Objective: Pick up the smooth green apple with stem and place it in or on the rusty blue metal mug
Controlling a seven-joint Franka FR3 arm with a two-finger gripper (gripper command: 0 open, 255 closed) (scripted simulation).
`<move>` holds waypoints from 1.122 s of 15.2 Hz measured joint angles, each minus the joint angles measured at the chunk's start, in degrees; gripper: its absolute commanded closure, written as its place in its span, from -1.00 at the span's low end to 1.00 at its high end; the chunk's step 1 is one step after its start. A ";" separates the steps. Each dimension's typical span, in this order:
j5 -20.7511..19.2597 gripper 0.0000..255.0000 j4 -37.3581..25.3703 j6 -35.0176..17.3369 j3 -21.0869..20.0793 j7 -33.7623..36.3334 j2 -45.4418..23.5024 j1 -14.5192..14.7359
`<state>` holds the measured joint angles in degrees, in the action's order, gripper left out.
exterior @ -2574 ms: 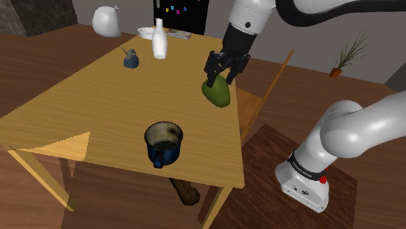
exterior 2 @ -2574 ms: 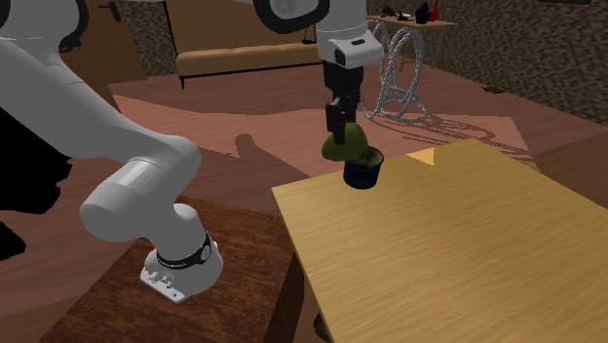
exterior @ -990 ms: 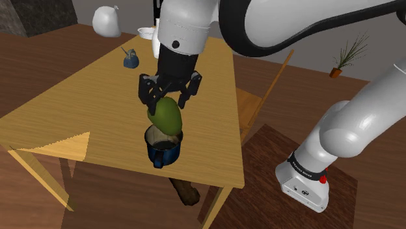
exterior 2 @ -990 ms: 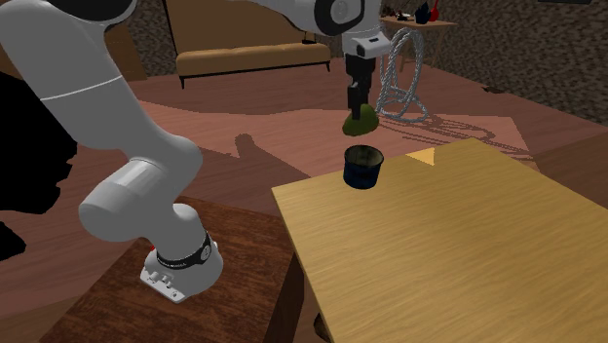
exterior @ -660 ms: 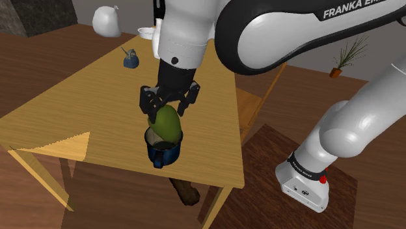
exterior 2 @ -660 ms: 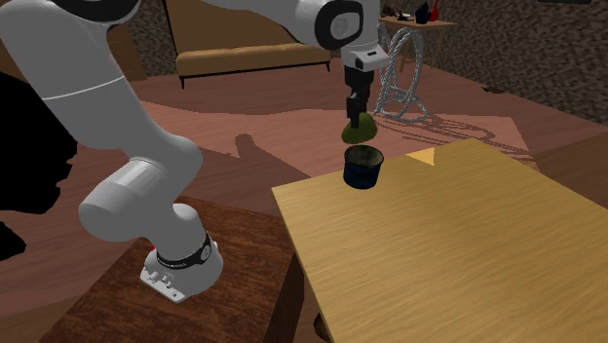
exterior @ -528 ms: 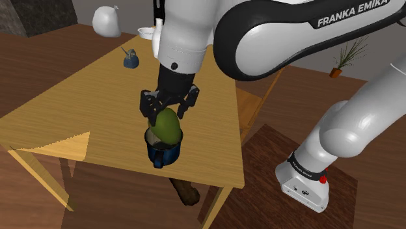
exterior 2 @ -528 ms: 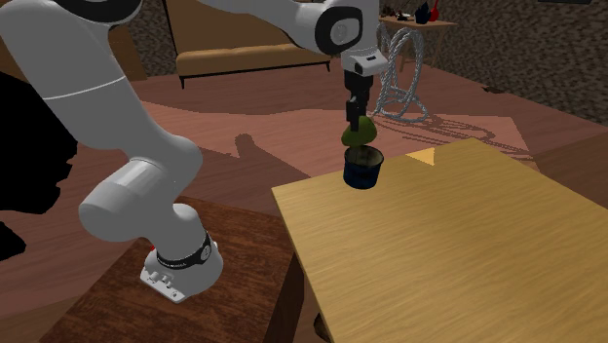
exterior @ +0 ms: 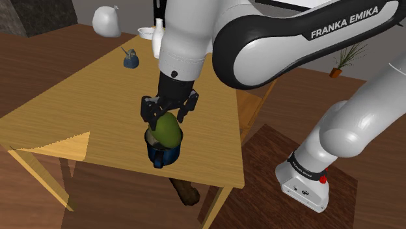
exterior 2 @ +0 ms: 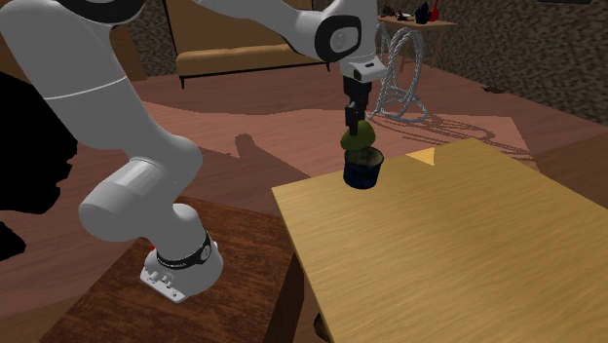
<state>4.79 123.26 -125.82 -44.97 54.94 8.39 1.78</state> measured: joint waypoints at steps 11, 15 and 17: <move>2.09 -1.00 -2.32 4.48 1.21 -1.57 2.92 0.34; 2.78 -1.00 -3.90 7.04 1.72 -2.04 4.03 0.50; 2.84 -1.00 -3.99 7.22 1.80 -2.12 4.12 0.50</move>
<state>7.64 119.27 -118.60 -43.17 52.81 12.51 2.28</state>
